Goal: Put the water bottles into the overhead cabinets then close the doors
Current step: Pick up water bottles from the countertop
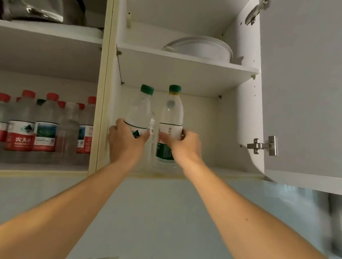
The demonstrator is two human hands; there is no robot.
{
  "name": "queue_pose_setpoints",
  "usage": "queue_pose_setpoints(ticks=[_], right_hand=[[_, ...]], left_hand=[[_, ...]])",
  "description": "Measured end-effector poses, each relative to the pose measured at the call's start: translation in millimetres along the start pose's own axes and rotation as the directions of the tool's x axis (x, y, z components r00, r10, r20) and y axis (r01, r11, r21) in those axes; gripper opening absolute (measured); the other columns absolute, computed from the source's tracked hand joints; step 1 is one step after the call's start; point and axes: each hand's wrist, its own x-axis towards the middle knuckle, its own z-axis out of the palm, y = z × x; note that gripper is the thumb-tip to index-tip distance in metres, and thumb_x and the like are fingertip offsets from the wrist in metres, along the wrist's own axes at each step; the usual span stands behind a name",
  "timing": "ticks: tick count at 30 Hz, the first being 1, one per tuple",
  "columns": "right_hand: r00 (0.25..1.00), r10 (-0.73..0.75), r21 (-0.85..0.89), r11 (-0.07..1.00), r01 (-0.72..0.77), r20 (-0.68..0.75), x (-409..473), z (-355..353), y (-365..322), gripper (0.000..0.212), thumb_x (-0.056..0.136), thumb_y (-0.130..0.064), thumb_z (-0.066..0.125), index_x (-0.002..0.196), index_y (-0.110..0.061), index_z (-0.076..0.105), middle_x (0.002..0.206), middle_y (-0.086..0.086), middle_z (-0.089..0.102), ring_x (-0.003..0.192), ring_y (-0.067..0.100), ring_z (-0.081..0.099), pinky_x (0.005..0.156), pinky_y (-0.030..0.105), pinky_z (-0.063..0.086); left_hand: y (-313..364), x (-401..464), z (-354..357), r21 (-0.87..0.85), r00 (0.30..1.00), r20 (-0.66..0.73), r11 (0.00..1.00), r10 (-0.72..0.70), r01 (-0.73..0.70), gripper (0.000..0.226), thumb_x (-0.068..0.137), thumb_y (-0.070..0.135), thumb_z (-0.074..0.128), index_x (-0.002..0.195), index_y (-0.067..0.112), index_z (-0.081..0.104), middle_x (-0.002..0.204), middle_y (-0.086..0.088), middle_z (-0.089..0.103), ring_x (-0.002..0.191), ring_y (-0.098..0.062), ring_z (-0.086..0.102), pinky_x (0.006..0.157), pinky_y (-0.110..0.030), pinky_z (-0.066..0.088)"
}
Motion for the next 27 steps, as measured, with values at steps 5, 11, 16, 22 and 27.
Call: queue_pose_setpoints(ticks=[5,11,16,22,27], right_hand=[[0.999,0.014,-0.109,0.994,-0.011,0.03,15,15,11,0.045,0.084,-0.044,0.076,0.113,-0.012,0.067,0.105,0.005,0.072,0.095,0.023,0.068,0.085,0.042,0.059],[0.999,-0.037,-0.206,0.978,0.041,0.024,27,19,25,0.046,0.084,-0.047,0.072,0.11,-0.011,0.061,0.114,0.008,0.063,0.094,0.025,0.065,0.085,0.047,0.057],[0.998,-0.03,-0.287,0.957,0.047,0.061,44,8,34,0.045,0.085,-0.045,0.071,0.113,-0.011,0.061,0.114,0.01,0.063,0.095,0.026,0.065,0.084,0.044,0.058],[0.998,0.011,-0.338,0.941,0.01,0.06,65,-25,58,0.031,0.087,-0.037,0.075,0.106,-0.019,0.057,0.112,0.005,0.066,0.096,0.022,0.065,0.071,0.032,0.057],[0.997,0.04,-0.352,0.936,-0.012,0.071,81,-40,70,0.024,0.087,-0.033,0.077,0.097,-0.025,0.056,0.098,-0.002,0.066,0.079,0.012,0.063,0.054,0.02,0.047]], left_hand=[[-3,16,15,0.112,0.996,0.034,0.99,-0.087,0.083,0.064,0.09,0.047,0.069,0.133,0.007,0.043,0.128,-0.016,0.053,0.113,-0.034,0.055,0.075,-0.035,0.041],[-20,38,24,0.113,0.97,0.183,0.984,-0.159,0.139,0.062,0.095,0.055,0.058,0.134,0.011,0.041,0.109,-0.004,0.059,0.082,-0.018,0.056,0.056,-0.028,0.038],[-28,50,41,0.0,0.923,0.334,0.979,-0.192,0.204,0.075,0.091,0.06,0.06,0.143,0.013,0.031,0.131,-0.011,0.057,0.113,-0.03,0.059,0.093,-0.045,0.052],[-25,50,71,-0.145,0.862,0.477,0.952,-0.171,0.269,0.067,0.091,0.057,0.064,0.137,0.018,0.035,0.121,-0.005,0.063,0.093,-0.017,0.063,0.061,-0.03,0.045],[-20,48,95,-0.175,0.85,0.508,0.95,-0.137,0.258,0.067,0.092,0.056,0.062,0.139,0.017,0.035,0.123,-0.006,0.062,0.108,-0.026,0.064,0.095,-0.049,0.053]])
